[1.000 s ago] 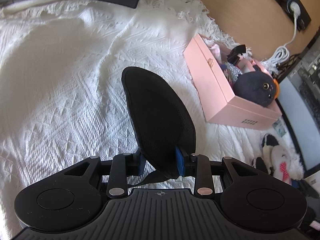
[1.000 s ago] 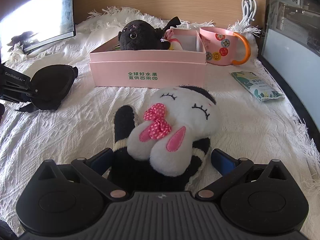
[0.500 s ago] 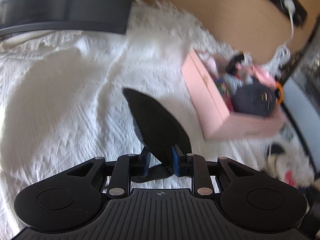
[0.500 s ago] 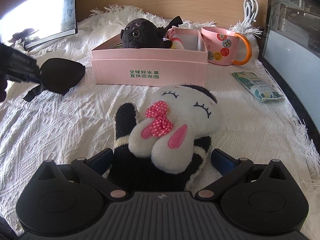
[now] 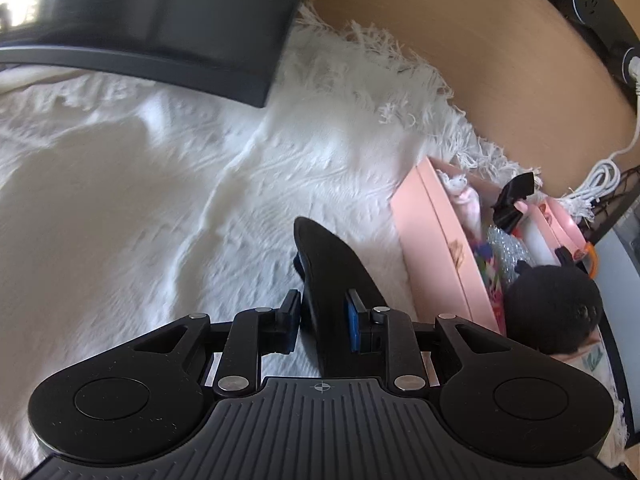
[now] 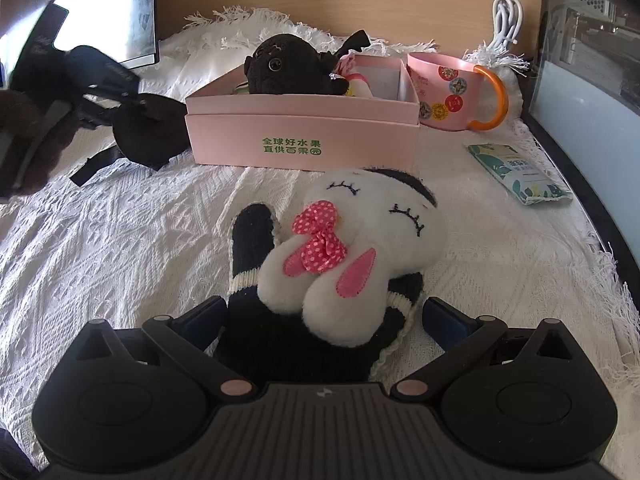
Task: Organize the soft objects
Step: 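Lift the black eye mask with the left tool while the right tool holds the white doll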
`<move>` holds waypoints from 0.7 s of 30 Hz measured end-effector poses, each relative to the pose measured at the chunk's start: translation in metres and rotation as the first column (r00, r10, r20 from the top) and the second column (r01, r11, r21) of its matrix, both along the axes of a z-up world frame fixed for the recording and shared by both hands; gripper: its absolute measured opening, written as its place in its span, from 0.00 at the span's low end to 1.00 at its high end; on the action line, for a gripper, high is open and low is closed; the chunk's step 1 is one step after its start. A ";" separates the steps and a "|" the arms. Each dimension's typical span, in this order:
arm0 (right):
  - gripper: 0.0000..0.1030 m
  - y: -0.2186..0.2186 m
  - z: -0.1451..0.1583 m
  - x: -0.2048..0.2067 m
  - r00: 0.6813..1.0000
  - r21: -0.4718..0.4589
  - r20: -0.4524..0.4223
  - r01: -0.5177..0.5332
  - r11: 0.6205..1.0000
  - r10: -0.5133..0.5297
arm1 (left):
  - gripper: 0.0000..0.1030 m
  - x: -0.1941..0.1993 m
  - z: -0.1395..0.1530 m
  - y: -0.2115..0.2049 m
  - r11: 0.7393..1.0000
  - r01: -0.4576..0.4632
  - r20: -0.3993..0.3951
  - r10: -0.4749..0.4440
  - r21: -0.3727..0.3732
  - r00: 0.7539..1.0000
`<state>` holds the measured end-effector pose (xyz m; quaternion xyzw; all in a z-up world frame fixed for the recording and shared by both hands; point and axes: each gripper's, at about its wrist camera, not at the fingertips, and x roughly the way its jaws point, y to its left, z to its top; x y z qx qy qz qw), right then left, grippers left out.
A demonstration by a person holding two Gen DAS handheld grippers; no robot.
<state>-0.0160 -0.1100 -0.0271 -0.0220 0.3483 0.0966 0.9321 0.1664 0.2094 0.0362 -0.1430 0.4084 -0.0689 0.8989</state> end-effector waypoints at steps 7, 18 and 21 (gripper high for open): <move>1.00 -0.002 0.000 0.001 0.999 -0.007 -0.001 -0.035 0.999 0.035 | 0.26 0.007 -0.008 -0.014 0.998 0.069 -0.036 -0.069 0.014 0.997; 0.96 -0.005 0.028 0.006 0.997 0.037 0.004 0.077 0.996 -0.078 | 0.20 -0.043 0.010 -0.011 0.989 0.146 0.009 -0.146 -0.033 0.989; 0.96 -0.004 0.023 0.020 0.995 0.016 -0.031 0.099 0.995 -0.099 | 0.20 -0.073 0.013 -0.010 0.985 0.160 0.020 -0.159 -0.059 0.987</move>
